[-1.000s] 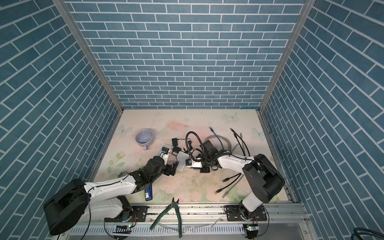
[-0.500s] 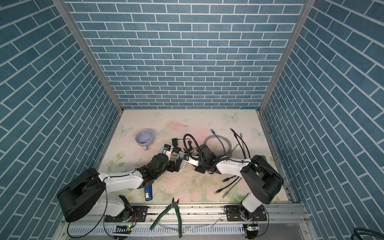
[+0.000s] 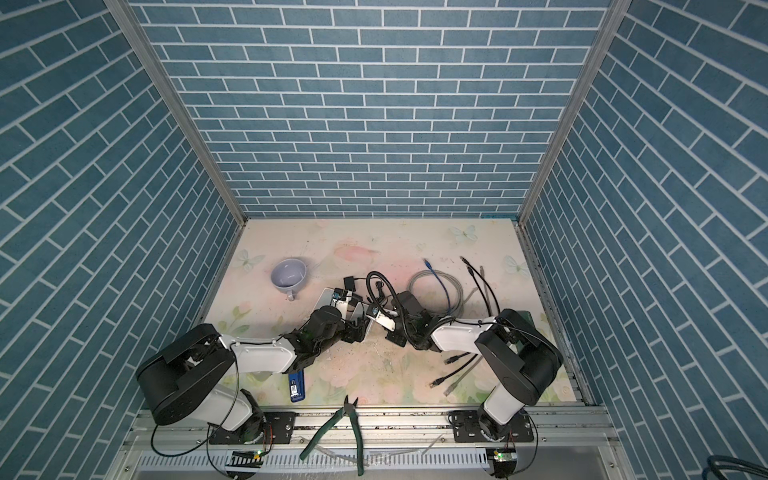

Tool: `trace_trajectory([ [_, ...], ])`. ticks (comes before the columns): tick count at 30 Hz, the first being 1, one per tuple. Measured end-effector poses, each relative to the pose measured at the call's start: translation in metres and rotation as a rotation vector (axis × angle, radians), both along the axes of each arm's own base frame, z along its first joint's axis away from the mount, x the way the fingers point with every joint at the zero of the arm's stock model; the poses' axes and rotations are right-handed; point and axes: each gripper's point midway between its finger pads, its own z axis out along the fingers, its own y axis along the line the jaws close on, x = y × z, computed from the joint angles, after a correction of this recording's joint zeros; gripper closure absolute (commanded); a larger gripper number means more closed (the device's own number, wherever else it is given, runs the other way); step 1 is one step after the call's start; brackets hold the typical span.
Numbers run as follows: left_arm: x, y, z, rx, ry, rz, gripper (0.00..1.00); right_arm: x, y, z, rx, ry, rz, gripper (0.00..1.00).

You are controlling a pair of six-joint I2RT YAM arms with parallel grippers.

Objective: Insert the plug into the switch port
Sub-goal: 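Carry the blue plug with the right gripper toward the switch's side ports, then hold the switch with the left gripper while the right aligns the blue plug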

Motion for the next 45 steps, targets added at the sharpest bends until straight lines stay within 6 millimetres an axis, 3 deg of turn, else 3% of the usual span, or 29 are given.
trace_trajectory([
  [20,-0.002,-0.005,-0.008,-0.032,0.037,-0.004,0.17,-0.005,0.01,-0.007,0.018,-0.007,0.004,1.0],
  [27,-0.003,-0.002,-0.017,-0.016,0.061,0.012,0.18,-0.017,0.013,-0.008,0.042,0.002,0.036,1.0],
  [34,-0.001,-0.002,-0.013,-0.035,0.054,0.03,0.18,-0.036,0.019,-0.01,0.059,0.028,0.098,1.0],
  [45,-0.001,0.0,-0.007,-0.048,0.053,0.045,0.15,-0.033,0.017,-0.008,0.048,0.008,0.079,1.0],
])
